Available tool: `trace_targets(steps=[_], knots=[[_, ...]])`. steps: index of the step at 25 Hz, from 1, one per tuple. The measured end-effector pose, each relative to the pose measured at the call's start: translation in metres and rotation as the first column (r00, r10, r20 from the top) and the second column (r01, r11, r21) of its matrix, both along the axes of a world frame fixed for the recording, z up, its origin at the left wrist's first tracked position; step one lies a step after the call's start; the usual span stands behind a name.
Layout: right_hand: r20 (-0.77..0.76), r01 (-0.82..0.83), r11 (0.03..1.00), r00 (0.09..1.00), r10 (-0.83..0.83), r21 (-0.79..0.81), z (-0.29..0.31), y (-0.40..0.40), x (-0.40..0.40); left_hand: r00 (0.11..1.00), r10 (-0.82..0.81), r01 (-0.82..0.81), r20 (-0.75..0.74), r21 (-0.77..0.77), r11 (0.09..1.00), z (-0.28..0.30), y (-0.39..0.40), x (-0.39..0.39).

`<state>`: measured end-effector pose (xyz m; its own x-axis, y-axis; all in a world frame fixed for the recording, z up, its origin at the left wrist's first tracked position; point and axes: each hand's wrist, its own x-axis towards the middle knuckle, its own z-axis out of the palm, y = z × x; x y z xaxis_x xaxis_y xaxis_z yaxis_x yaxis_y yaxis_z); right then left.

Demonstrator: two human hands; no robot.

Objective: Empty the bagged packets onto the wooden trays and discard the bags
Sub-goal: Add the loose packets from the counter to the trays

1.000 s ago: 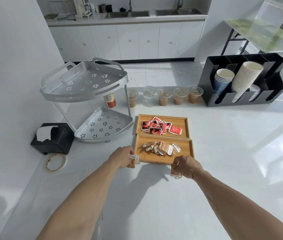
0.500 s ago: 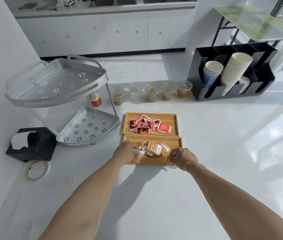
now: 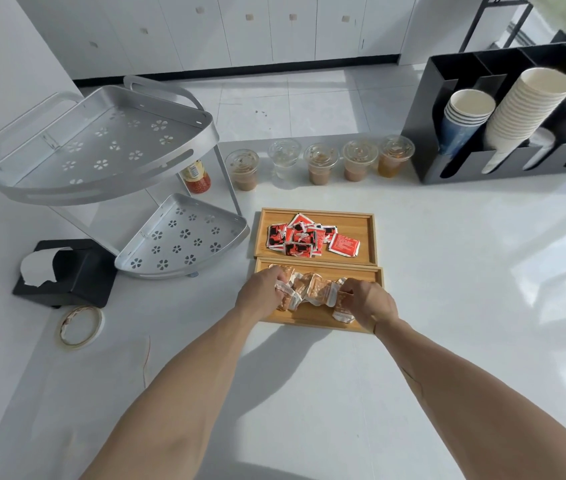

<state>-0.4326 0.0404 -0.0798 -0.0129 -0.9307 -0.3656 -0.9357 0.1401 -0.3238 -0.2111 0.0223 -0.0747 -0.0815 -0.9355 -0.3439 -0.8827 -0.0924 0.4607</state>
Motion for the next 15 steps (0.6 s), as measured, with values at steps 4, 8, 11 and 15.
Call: trace_targets(steps=[4,8,11,15], knots=[[-0.032,0.001,0.996,0.999,-0.004,-0.089,-0.009,0.0,-0.002,1.0,-0.006,0.007,0.024,-0.031,1.0,-0.004,0.002,-0.002],[-0.04,0.041,0.994,0.998,-0.046,-0.105,-0.009,0.004,0.0,0.998,0.022,-0.02,0.056,-0.04,0.999,-0.004,0.008,-0.001],[-0.069,0.062,0.991,0.995,-0.07,-0.115,-0.001,0.008,0.001,0.994,0.072,-0.069,0.079,-0.035,0.997,0.0,0.014,0.001],[-0.094,0.053,0.994,0.994,-0.063,-0.098,0.015,0.014,0.001,0.992,0.114,-0.113,0.062,-0.011,0.993,0.008,0.023,0.005]])
